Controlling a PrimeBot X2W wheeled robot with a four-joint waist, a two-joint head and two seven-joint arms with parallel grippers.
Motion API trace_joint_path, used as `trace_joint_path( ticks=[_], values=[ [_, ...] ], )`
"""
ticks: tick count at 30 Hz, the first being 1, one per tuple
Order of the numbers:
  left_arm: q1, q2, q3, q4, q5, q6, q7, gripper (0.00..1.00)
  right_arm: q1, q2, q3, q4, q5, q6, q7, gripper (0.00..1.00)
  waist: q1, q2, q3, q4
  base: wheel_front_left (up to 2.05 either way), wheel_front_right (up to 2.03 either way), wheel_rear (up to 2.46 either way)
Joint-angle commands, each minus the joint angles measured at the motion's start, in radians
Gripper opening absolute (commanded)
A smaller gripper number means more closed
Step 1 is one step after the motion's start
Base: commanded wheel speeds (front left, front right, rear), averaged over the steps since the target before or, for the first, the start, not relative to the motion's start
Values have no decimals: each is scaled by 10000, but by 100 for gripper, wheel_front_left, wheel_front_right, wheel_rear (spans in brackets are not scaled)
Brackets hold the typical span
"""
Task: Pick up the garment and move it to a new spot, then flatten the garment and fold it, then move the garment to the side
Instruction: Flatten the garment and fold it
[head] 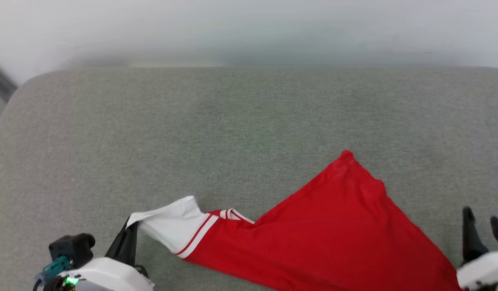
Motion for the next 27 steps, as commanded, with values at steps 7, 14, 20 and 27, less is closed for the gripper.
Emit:
trace_joint_path(
  ticks=[7, 14, 20, 27],
  values=[
    [-962, -224, -297, -350, 247, -201, -8, 0, -2368, -1165, 1521, 1633, 358, -3, 1328, 100, 1, 0, 780, 741, 0, 0, 0],
    [-1759, -457, -602, -171, 351, -560, -139, 0, -4149, -2792, 3563, 1566, 923, -3, 5067, 100, 1, 0, 1672, 1294, 0, 0, 0],
    [-2337, -612, -676, 117, 332, -869, -321, 0, -5376, -3535, 5034, 1257, 1160, -3, 6984, 100, 1, 0, 2350, 1542, 0, 0, 0],
    [-2669, -749, -791, 315, 391, -1020, -488, 0, -5615, -3913, 6606, 2299, 1461, -2, 8938, 100, 1, 0, 2729, 1659, 0, 0, 0]
  ],
)
